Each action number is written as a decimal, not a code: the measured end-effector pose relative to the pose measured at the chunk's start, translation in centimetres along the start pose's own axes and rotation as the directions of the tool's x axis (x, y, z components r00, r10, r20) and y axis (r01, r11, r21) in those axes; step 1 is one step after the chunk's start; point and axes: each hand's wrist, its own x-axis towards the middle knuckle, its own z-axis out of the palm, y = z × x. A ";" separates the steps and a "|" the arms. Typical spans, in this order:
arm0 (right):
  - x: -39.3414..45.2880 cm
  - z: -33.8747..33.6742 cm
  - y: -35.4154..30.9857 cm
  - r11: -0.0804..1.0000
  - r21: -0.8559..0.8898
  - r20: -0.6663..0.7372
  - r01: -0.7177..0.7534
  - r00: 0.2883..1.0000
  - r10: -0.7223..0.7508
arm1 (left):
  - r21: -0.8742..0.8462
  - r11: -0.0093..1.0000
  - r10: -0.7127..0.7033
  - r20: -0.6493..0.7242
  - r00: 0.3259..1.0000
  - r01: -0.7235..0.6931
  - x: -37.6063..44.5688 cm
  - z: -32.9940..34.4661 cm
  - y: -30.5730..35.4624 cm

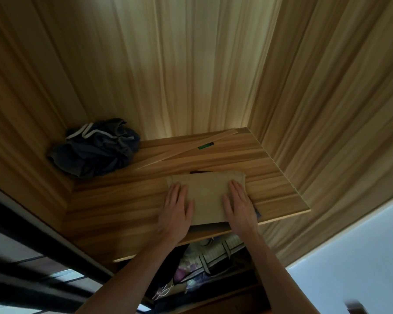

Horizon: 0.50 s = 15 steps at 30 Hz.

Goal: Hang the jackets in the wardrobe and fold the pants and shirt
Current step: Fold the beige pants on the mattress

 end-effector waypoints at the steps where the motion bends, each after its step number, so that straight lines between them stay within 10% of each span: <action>1: -0.2 -0.1 -0.1 1.000 0.003 -0.001 -0.008 1.000 0.008 | 0.012 1.000 0.010 0.011 1.000 -0.010 -0.1 -0.4 0.0; 15: -11.4 -8.0 -8.4 0.960 -0.239 -0.299 -0.145 0.952 0.069 | 0.019 0.922 0.386 -0.126 0.914 -0.387 -4.7 -10.3 3.2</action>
